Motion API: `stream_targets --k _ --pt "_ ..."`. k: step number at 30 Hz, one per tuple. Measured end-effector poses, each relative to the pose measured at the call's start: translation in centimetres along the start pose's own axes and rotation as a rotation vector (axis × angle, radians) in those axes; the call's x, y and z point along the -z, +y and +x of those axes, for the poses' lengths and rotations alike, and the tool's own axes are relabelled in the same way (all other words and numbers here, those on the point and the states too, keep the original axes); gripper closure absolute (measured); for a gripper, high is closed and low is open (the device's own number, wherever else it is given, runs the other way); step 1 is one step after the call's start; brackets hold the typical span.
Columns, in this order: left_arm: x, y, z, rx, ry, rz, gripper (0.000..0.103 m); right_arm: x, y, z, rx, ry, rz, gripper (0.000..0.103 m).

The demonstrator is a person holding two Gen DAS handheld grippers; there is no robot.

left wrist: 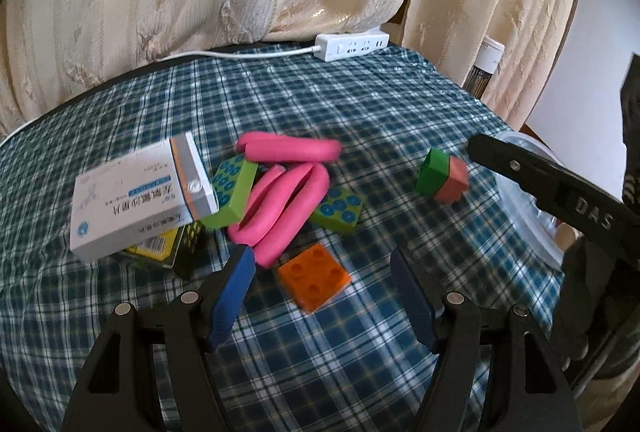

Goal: Organize objects
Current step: 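Move the right tool to the green-pink block while the left tool moves to the orange brick, then grasp the green-pink block with the right tool while the left tool grasps the orange brick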

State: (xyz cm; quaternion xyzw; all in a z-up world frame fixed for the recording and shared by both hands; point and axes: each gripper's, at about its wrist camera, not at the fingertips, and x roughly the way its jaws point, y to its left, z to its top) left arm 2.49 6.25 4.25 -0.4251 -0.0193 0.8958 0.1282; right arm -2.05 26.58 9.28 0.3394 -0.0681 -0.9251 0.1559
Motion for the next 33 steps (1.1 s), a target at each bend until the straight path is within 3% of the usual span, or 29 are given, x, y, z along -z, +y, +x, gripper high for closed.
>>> stream_targets --k 17,33 --pt "0.7 0.8 2.4 0.027 0.071 -0.019 0.031 -0.5 1.2 4.4 0.073 0.076 -0.086 0.035" --pt "0.6 0.6 2.8 -0.005 0.057 0.006 0.031 -0.8 0.2 5.5 0.093 0.095 -0.073 0.035"
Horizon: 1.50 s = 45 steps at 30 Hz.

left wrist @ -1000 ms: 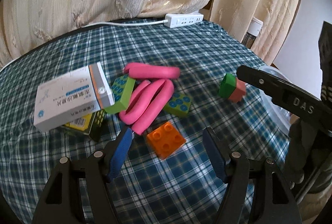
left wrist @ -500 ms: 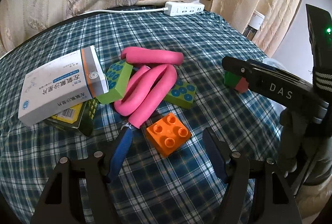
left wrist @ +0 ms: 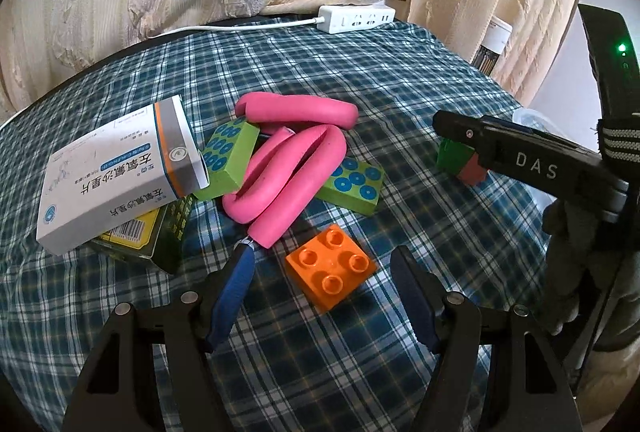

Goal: Organize objects
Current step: 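Grasp the green-pink block with the right tool while the left tool grasps the orange brick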

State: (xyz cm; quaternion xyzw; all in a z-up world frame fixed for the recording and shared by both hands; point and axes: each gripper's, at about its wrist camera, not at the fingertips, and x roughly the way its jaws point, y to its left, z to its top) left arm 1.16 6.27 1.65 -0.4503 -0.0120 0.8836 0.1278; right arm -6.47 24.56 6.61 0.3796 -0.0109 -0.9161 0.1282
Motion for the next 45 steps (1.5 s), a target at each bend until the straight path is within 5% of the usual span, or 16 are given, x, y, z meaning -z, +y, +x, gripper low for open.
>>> stream_targets --k 5,12,33,45 --pt "0.2 0.2 -0.1 0.001 0.004 -0.005 0.031 0.5 0.9 0.6 -0.006 0.039 -0.048 0.036" --pt "0.5 0.4 -0.4 -0.034 0.013 -0.011 0.039 0.9 1.3 1.0 -0.039 0.094 -0.066 0.056" --pt "0.4 -0.5 -0.3 0.052 0.016 -0.016 0.058 0.9 0.9 1.1 -0.084 0.122 -0.038 0.056" --pt "0.3 -1.7 0.2 -0.012 -0.006 0.028 0.058 1.0 0.6 1.1 -0.105 0.112 -0.023 0.056"
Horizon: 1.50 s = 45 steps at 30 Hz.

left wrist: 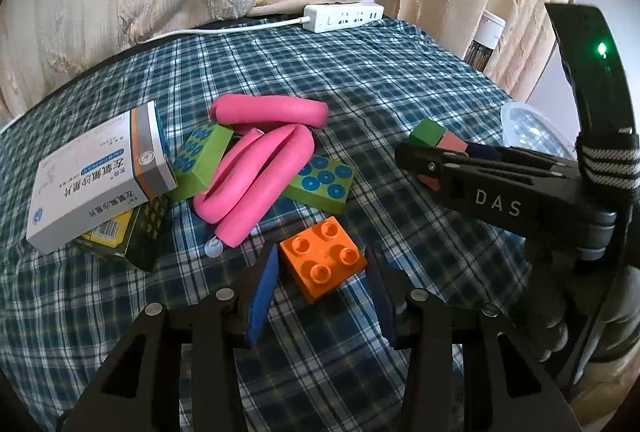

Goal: Organize objects
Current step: 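Grasp the green-pink block with the right tool while the left tool grasps the orange brick, then carry both blocks to the clear bowl and open both tools to release them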

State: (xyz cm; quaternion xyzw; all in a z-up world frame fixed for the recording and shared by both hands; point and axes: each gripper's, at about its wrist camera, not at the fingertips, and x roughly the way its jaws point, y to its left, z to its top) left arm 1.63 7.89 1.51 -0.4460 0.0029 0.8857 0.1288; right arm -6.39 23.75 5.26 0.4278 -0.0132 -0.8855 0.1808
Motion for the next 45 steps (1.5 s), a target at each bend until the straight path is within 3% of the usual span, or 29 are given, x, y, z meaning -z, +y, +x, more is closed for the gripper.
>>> stream_targets --k 5,18,25,45 --pt "0.1 -0.2 0.0 -0.01 -0.002 0.012 0.059 0.1 -0.3 -0.1 -0.008 -0.007 0.016 0.066" --pt "-0.7 -1.6 -1.6 -0.012 -0.047 0.05 0.059 1.7 -0.2 -3.7 -0.009 -0.127 0.037 0.066" --pt "-1.4 -3.5 -2.2 -0.002 -0.066 0.088 0.059 2.9 -2.8 -6.9 0.021 -0.192 0.096 0.066" --pt "-2.8 -10.0 -2.5 0.058 -0.093 0.2 0.059 6.9 -11.9 -11.6 0.147 -0.239 0.28 0.066"
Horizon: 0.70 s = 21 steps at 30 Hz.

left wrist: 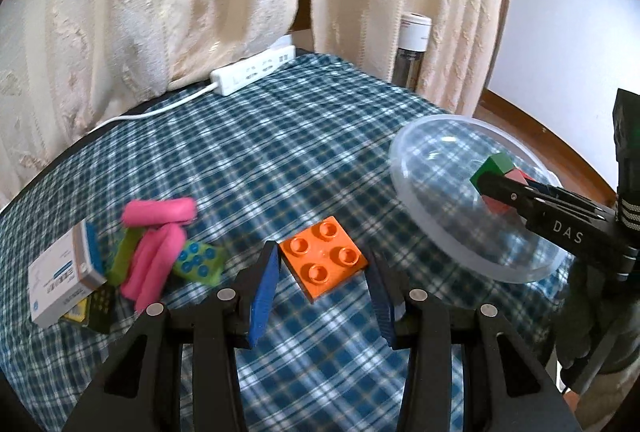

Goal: Organize objects
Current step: 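Carry both blocks to the clear bowl and open both tools to release them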

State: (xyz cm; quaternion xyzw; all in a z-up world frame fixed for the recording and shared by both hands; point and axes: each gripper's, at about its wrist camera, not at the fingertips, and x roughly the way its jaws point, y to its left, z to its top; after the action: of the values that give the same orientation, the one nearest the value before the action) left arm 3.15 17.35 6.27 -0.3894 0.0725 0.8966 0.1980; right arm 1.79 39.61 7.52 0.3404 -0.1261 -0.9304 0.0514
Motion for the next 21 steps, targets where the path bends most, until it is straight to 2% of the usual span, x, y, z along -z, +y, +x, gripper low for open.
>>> stream_targets --k 21 --pt "-3.3 -6.5 2.2 0.149 0.002 0.131 0.059 -1.2 -2.6 -1.2 0.01 -0.055 0.048 0.066"
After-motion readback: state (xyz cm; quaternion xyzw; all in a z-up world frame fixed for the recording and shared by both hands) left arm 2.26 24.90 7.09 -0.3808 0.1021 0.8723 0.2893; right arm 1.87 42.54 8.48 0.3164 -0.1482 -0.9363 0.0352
